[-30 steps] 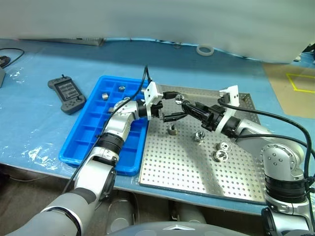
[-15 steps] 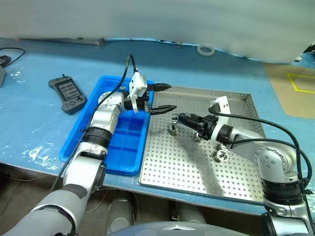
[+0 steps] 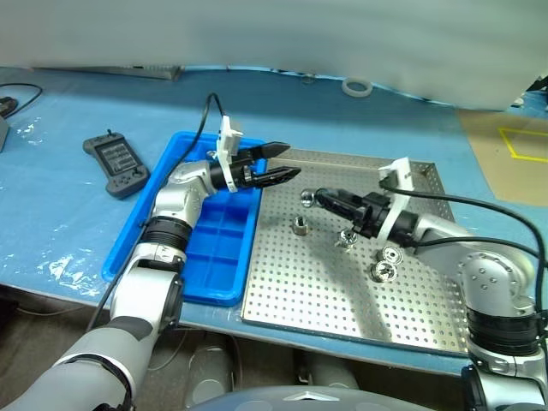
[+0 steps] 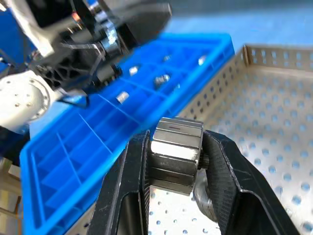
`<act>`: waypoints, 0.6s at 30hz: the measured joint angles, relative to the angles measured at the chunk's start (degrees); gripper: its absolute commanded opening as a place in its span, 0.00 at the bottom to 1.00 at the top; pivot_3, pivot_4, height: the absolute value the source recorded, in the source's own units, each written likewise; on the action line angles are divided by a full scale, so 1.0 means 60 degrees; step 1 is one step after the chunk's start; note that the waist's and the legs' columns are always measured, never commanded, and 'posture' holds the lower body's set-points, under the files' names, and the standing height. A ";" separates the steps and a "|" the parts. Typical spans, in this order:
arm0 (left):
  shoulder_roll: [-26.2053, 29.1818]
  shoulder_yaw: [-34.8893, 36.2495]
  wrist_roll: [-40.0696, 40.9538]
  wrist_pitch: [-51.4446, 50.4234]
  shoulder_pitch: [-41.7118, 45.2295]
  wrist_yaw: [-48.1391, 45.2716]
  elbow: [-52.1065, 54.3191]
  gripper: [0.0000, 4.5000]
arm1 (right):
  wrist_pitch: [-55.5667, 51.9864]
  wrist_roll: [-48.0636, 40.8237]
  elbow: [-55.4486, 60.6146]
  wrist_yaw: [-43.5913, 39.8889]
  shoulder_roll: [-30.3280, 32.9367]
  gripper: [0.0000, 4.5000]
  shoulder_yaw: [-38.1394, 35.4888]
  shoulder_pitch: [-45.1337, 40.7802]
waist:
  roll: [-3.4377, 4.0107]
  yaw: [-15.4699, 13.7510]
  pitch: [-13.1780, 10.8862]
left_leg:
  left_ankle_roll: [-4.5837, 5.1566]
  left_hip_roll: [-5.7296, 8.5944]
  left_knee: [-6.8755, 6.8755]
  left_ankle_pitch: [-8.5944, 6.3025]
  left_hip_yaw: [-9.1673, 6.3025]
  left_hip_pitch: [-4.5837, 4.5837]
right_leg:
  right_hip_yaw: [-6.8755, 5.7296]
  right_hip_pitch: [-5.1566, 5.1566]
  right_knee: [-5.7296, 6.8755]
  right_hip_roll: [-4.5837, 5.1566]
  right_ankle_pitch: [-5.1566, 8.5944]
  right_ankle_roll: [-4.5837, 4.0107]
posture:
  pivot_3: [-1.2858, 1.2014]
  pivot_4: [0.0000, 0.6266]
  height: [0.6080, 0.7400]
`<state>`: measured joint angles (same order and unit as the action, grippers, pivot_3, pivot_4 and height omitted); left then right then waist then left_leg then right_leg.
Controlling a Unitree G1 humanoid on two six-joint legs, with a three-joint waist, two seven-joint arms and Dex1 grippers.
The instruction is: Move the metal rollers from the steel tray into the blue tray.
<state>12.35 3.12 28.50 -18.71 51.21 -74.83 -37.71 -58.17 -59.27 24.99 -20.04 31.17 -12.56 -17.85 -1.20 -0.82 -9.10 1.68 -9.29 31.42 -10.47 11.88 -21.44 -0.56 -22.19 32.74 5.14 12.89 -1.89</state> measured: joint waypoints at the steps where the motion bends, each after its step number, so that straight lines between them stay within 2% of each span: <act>1: 0.0034 0.0112 0.0200 -0.0461 0.0016 -0.0033 0.0000 0.94 | -0.0001 -0.0183 -0.0014 0.0019 0.0001 0.28 -0.0152 -0.0047 | 0.0000 -0.0001 0.0000 | 0.0001 0.0000 0.0000 0.0000 0.0000 0.0000 | 0.0000 0.0000 0.0000 0.0000 0.0000 0.0000 | 0.38 0.24 1.00; 7: -0.0075 0.0800 0.1159 -0.2483 0.0025 0.0194 0.0038 0.94 | -0.0002 -0.1086 -0.0027 0.0235 -0.0011 0.28 -0.0567 -0.0253 | 0.0000 -0.0012 0.0000 | 0.0004 0.0000 -0.0001 0.0000 0.0001 -0.0001 | -0.0002 0.0002 -0.0002 0.0000 0.0000 0.0000 | 0.38 0.24 1.00; 18: -0.0749 0.0666 0.1413 -0.3570 -0.0442 0.0904 0.1191 0.94 | 0.0032 -0.1223 0.0050 0.0773 -0.0202 0.28 -0.0312 -0.0413 | 0.0000 0.0007 0.0000 | 0.0007 0.0003 -0.0002 0.0000 0.0000 -0.0004 | -0.0001 0.0000 -0.0007 0.0001 0.0001 0.0000 | 0.38 0.24 1.00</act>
<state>7.85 7.11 36.98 -40.14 48.56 -69.41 -30.57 -57.97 -66.61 25.29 -15.41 29.96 -14.44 -20.33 -1.20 -0.78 -9.11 1.72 -9.28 31.41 -10.47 11.88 -21.46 -0.57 -22.19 32.70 5.15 12.89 -1.89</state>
